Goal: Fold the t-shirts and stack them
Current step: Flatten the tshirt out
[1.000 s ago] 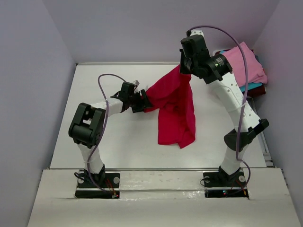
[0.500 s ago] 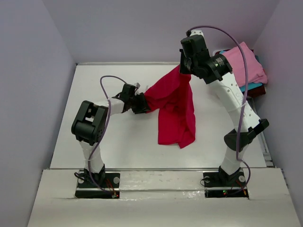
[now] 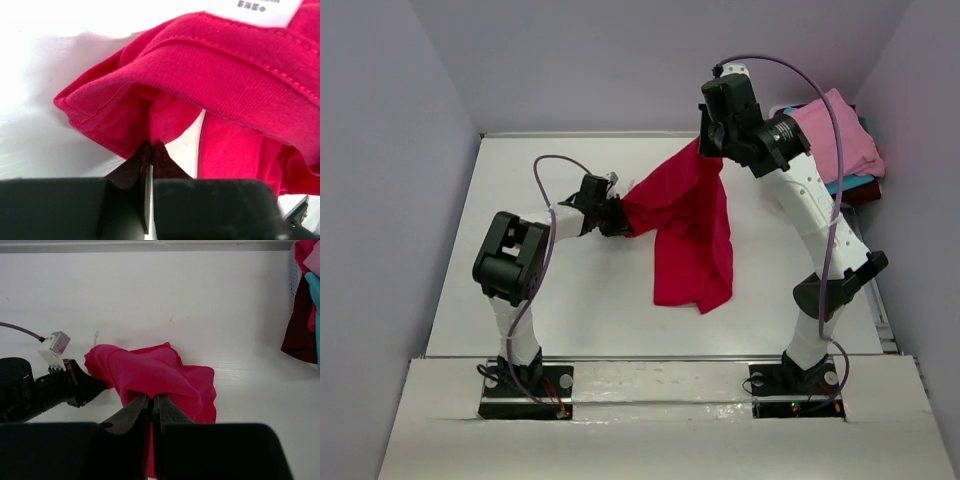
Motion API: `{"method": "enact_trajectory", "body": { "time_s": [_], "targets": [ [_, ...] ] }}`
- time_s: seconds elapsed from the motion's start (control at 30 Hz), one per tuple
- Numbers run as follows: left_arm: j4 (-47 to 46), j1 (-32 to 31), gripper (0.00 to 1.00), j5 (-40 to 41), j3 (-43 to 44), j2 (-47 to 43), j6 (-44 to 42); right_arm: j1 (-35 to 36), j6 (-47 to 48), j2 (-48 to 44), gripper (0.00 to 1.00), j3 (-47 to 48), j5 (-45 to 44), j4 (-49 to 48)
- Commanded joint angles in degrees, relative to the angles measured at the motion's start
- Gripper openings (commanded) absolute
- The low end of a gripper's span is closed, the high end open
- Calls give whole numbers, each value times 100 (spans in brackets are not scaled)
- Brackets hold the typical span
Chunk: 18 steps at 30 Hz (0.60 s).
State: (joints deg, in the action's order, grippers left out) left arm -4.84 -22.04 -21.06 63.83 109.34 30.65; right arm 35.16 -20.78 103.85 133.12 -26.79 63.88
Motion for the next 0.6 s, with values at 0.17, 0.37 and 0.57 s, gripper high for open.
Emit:
{"method": "enact_trajectory", "body": {
  "time_s": [0.17,0.37,0.57],
  "targets": [
    [658,-19,6,461,480,-334,-445,-44,47,-120,7,47,-116,-279],
    [1441,-19,6,1287,744,-984,-920,-97,56,82,7,302,-301,-174],
    [1951,-19,6,1964,1087,-1608,-1149,-273,30,135,7,460,-231,-235]
  ]
}}
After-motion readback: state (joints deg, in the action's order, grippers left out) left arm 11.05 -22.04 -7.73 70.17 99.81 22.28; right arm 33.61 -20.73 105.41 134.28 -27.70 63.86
